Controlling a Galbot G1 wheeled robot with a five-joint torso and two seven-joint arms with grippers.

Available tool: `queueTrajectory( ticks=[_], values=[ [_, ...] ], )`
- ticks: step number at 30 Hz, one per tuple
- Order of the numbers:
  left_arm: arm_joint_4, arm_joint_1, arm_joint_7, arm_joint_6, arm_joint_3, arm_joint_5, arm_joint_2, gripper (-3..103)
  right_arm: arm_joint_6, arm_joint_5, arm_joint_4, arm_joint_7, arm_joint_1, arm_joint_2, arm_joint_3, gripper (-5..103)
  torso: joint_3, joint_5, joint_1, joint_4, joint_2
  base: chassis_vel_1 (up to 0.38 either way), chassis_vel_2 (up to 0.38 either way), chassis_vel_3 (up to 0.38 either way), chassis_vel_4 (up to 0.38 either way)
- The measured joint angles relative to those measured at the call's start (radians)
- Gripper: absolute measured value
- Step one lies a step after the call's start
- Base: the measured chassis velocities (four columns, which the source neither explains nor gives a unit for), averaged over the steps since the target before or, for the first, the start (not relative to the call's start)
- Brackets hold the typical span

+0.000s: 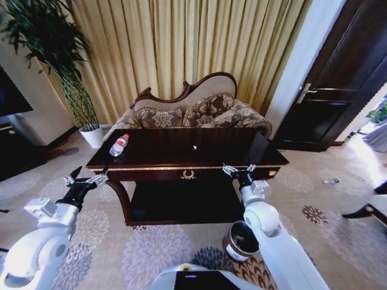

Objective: Move to the front of the table and place the trash on the table into the trash bin.

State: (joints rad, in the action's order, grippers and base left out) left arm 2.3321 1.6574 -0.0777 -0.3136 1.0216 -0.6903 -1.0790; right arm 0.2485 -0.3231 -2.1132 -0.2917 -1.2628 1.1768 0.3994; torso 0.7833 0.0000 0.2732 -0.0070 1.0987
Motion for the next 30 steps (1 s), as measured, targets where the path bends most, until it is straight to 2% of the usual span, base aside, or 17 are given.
queueTrajectory(
  ticks=[5,12,17,23,26,30],
  values=[
    [0.001,-0.001,0.0,0.0,-0.005,0.003,-0.004,100,0.003,0.006,-0.004,0.0,-0.011,0.005,-0.002,100,0.0,0.0,0.0,-0.0001,0.0,-0.148,0.141,0.149,-0.145],
    [-0.005,-0.007,0.0,0.0,-0.004,0.002,0.003,100,0.049,-0.007,-0.033,-0.003,-0.015,0.01,-0.012,100,0.0,-0.0001,0.001,-0.0001,0.0,-0.085,0.073,0.082,-0.096],
    [-0.01,-0.018,-0.004,-0.001,-0.001,-0.006,0.025,100,0.01,0.002,-0.016,0.011,-0.012,0.016,-0.015,100,0.0,0.0,0.0,0.0,0.0,0.0,0.0,0.0,0.0],
    [-0.021,-0.038,-0.009,-0.01,-0.004,-0.022,0.046,100,-0.003,0.004,-0.011,0.011,-0.015,0.015,-0.012,100,0.0,0.0,0.0,0.0,0.0,0.0,0.0,0.0,0.0],
    [-0.04,-0.063,-0.017,-0.029,-0.005,-0.048,0.08,100,-0.007,0.003,-0.01,0.011,-0.018,0.01,-0.003,100,0.0,0.0,0.0,0.0,0.0,0.0,0.0,0.0,0.0],
    [-0.075,-0.12,-0.045,-0.074,0.008,-0.121,0.165,100,-0.01,-0.001,-0.009,0.012,-0.023,0.0,0.012,100,0.0,-0.0002,0.0,0.0,0.0,0.0,0.0,0.0,0.0]
  ],
)
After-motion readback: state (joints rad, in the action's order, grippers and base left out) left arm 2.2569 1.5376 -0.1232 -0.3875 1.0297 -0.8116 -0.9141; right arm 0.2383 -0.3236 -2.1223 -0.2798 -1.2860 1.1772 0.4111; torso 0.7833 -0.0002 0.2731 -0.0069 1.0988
